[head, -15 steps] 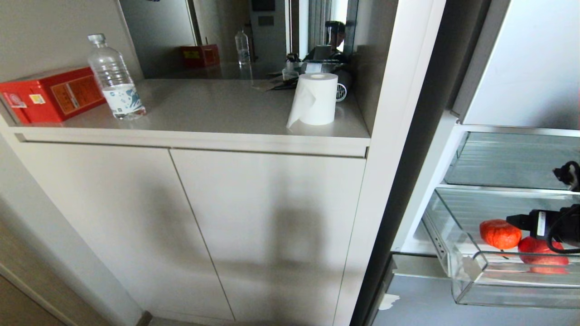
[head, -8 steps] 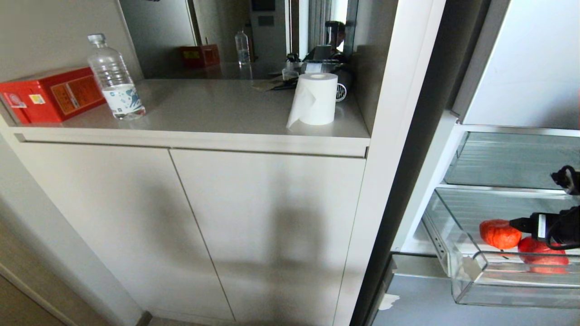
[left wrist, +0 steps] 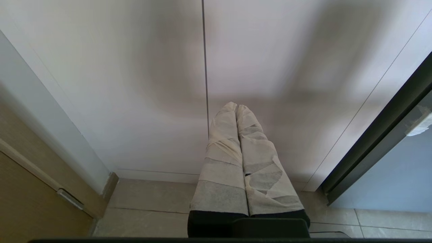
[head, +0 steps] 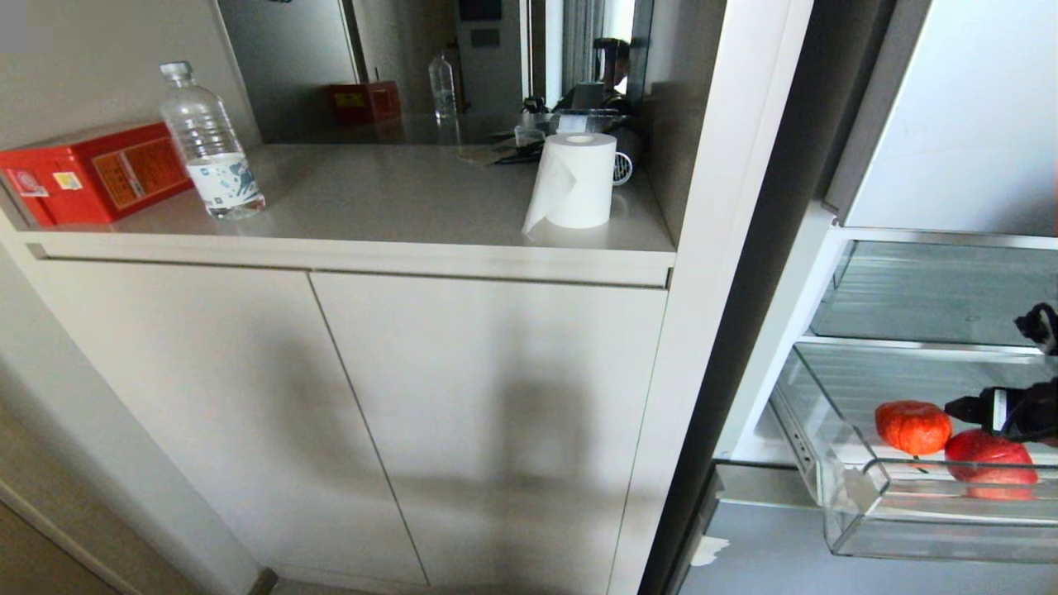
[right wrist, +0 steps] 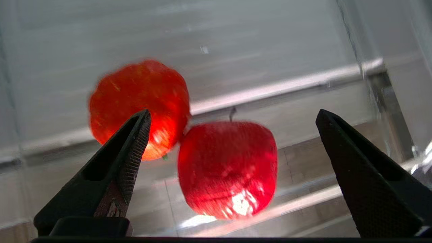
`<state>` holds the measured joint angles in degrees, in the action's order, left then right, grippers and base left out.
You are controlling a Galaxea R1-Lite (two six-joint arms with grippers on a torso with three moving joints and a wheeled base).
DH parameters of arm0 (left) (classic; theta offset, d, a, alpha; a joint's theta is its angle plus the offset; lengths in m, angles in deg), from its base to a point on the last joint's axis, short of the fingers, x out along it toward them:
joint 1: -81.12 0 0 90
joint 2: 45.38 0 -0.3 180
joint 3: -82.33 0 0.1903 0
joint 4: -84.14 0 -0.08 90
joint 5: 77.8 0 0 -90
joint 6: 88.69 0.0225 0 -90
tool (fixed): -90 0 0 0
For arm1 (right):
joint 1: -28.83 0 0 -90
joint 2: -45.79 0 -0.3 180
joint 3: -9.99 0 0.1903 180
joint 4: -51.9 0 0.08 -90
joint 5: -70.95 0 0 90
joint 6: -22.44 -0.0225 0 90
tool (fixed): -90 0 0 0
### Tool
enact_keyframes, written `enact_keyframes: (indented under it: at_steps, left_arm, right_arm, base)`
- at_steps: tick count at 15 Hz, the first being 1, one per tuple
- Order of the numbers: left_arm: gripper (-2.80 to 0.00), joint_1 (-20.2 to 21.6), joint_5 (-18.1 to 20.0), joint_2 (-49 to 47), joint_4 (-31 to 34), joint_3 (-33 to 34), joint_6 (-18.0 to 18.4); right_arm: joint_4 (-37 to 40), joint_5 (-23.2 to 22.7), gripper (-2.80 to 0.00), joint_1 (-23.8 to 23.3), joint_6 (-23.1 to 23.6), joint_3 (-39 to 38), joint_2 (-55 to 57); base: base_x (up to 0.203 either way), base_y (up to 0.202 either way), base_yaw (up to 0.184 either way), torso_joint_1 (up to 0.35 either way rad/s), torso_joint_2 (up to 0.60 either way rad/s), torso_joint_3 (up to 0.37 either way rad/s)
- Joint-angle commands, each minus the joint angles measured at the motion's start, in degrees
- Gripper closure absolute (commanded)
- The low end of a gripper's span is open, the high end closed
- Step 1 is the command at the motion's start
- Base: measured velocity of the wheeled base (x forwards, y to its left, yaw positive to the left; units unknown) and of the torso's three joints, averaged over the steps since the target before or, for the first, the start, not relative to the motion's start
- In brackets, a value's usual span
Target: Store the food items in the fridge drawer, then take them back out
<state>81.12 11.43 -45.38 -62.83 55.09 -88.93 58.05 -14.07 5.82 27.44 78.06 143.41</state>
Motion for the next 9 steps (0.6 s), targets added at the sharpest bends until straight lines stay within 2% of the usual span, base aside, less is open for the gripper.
enact_keyframes:
  at_steps: [1, 4, 6, 9]
  left_arm:
    - [0.0, 0.0, 0.0, 0.0, 0.1, 0.0, 0.0]
    - [0.0, 0.0, 0.0, 0.0, 0.1, 0.0, 0.0]
    - [0.0, 0.0, 0.0, 0.0, 0.1, 0.0, 0.0]
    - [0.0, 0.0, 0.0, 0.0, 0.1, 0.0, 0.0]
  right_arm:
    - [1.8, 0.0, -2.8, -0.3, 0.1, 0.5, 0.0]
    - [11.9, -1.0, -2.8, -0.3, 0.0, 5.1, -0.6]
    - [21.8, -2.9, -2.8, -0.5, 0.3, 9.9, -1.8]
    - [26.2, -3.3, -2.8, -0.5, 1.8, 13.1, -0.6]
  base:
    - [0.0, 0.0, 0.0, 0.0, 0.0, 0.0]
    - [0.0, 0.0, 0.0, 0.0, 0.0, 0.0]
    - [0.0, 0.0, 0.0, 0.0, 0.0, 0.0]
    - [0.0, 0.0, 0.0, 0.0, 0.0, 0.0]
